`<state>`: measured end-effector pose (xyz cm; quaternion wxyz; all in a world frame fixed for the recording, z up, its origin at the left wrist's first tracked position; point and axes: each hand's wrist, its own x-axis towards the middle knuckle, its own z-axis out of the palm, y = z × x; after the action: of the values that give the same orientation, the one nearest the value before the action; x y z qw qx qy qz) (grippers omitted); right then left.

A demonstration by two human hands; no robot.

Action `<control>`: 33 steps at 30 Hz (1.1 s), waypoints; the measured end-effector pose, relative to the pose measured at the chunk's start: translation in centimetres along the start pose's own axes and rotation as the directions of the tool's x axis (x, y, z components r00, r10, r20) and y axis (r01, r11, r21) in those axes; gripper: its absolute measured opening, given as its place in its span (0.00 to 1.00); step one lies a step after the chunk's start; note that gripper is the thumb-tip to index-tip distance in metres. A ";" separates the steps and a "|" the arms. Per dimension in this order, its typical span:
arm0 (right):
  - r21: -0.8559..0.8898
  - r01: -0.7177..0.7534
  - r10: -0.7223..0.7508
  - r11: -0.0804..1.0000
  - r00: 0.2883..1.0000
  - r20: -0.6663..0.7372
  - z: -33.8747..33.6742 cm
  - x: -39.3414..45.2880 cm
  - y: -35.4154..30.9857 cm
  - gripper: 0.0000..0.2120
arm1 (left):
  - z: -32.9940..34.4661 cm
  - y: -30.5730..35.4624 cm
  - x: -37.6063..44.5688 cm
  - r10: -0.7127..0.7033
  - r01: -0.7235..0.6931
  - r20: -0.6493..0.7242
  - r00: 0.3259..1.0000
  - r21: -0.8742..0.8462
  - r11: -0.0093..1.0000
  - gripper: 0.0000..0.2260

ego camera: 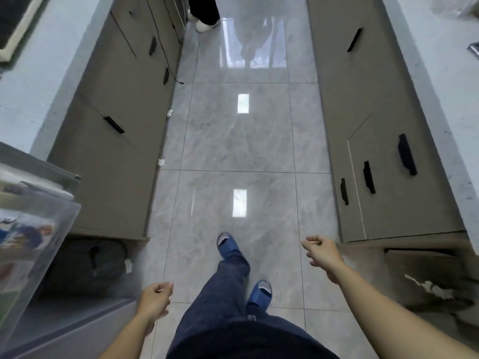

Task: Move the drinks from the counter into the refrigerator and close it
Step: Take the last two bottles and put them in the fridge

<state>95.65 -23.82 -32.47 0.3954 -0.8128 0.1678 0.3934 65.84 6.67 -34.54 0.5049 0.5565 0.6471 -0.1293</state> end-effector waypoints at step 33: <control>-0.617 0.185 -0.015 0.765 0.963 0.270 11.7 26.6 -43.3 0.14 | -3.4 32.5 17.0 -0.299 0.153 -0.158 0.941 -0.591 0.792 0.09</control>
<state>131.90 13.62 -35.35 0.1354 -0.8502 -0.0702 0.5039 94.01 30.45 -33.72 0.5457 0.3095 0.7747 0.0794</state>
